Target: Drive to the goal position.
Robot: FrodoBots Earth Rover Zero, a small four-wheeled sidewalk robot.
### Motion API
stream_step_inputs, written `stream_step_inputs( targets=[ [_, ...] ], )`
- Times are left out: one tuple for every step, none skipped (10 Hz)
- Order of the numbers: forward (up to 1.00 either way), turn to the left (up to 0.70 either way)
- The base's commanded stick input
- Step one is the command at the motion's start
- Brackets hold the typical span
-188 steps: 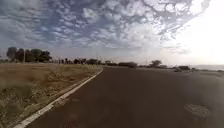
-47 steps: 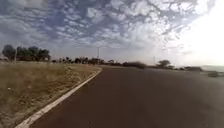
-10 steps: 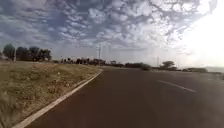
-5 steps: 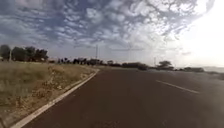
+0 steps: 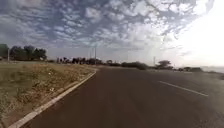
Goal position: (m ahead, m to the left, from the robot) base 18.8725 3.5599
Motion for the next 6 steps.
stream_step_inputs(
  targets=[
    [0.60, 0.00],
    [0.60, 0.00],
    [0.60, 0.00],
    [0.60, 0.00],
    [0.60, 0.00],
    [0.60, 0.00]
  ],
)
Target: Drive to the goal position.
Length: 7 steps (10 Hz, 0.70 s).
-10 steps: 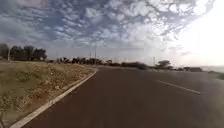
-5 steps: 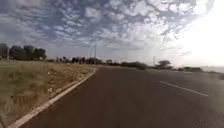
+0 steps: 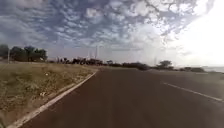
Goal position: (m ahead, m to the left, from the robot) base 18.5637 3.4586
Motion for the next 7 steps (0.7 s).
stream_step_inputs(
  targets=[
    [0.60, 0.00],
    [0.60, 0.00],
    [0.60, 0.00],
    [0.60, 0.00],
    [0.60, 0.00],
    [0.60, 0.00],
    [0.60, 0.00]
  ],
)
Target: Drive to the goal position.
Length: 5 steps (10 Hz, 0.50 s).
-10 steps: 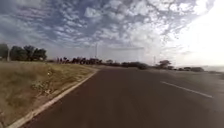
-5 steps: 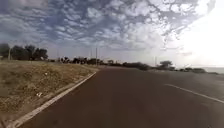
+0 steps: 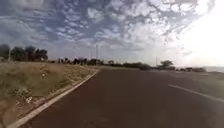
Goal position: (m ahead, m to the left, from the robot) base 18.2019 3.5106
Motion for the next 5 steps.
stream_step_inputs(
  targets=[
    [0.60, 0.00],
    [0.60, 0.00],
    [0.60, 0.00],
    [0.60, 0.00],
    [0.60, 0.00]
  ],
)
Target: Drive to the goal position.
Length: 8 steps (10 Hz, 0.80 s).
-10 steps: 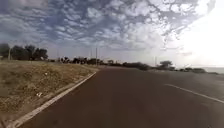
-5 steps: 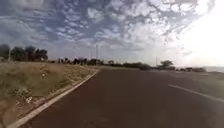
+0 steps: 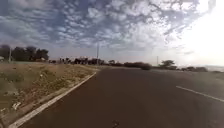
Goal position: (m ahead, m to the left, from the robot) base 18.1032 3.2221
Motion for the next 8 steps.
stream_step_inputs(
  targets=[
    [0.60, 0.00],
    [0.60, 0.00],
    [0.60, 0.00],
    [0.60, 0.00],
    [0.60, 0.00],
    [0.60, 0.00],
    [0.60, 0.00],
    [0.60, 0.00]
  ],
)
